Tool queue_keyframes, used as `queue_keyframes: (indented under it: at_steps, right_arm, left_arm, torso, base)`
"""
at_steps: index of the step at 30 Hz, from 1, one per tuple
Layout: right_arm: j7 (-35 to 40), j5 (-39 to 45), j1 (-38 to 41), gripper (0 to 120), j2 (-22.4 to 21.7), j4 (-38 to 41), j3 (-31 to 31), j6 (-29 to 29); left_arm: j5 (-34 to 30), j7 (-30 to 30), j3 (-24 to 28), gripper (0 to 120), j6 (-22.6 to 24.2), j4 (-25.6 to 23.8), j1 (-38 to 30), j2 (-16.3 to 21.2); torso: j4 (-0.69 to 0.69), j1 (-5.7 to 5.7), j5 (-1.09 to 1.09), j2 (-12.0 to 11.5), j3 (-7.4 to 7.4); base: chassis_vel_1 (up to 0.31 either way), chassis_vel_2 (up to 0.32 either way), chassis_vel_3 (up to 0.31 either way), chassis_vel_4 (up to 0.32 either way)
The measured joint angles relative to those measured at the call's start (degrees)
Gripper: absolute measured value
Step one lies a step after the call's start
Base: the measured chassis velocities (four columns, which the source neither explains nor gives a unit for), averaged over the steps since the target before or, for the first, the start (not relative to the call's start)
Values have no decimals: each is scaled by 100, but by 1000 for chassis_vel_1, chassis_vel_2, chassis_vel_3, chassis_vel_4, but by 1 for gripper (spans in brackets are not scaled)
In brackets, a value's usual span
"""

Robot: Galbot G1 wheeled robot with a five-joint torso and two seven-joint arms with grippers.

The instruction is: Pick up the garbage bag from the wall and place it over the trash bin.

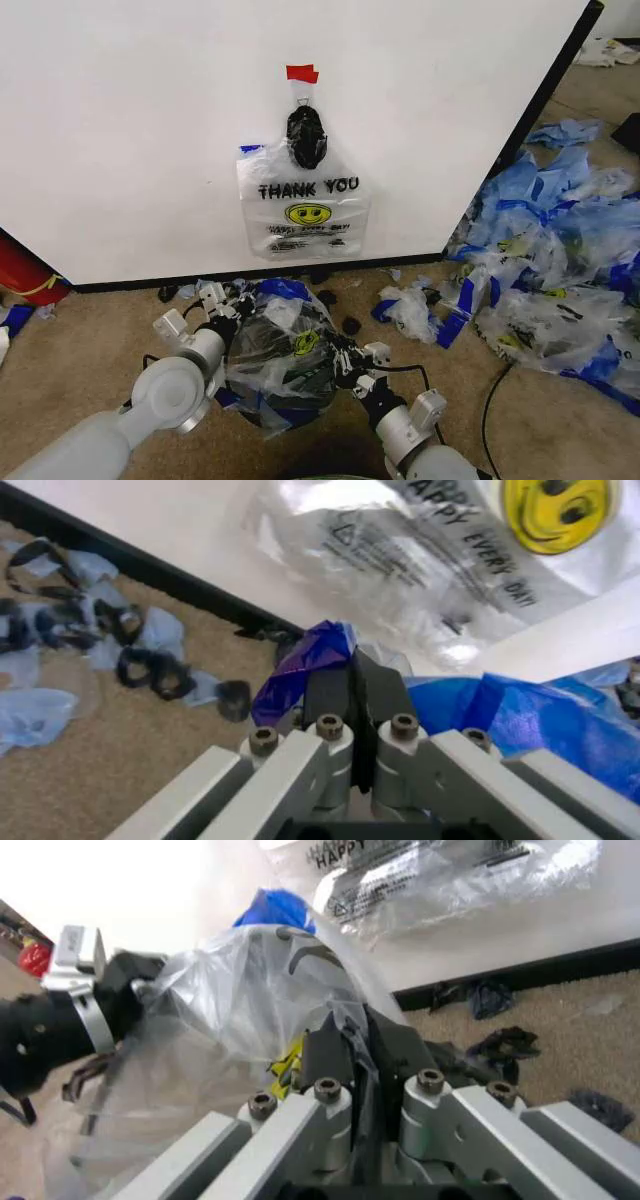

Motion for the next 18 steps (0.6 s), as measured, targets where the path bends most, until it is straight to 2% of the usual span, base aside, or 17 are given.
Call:
queue_keyframes:
  at_steps: [14,18]
  right_arm:
    - [-85,37,69,0,3,11,-4,74]
    - [-109,83,86,0,10,30,59,109]
  left_arm:
    - [-82,25,-6,0,90,357,-101,164]
    - [10,71,3,0,86,470,-9,96]
  torso:
    - [0,0,1,0,0]
    - [0,0,0,0,0]
  base:
    - [0,0,0,0]
    - [0,0,0,0]
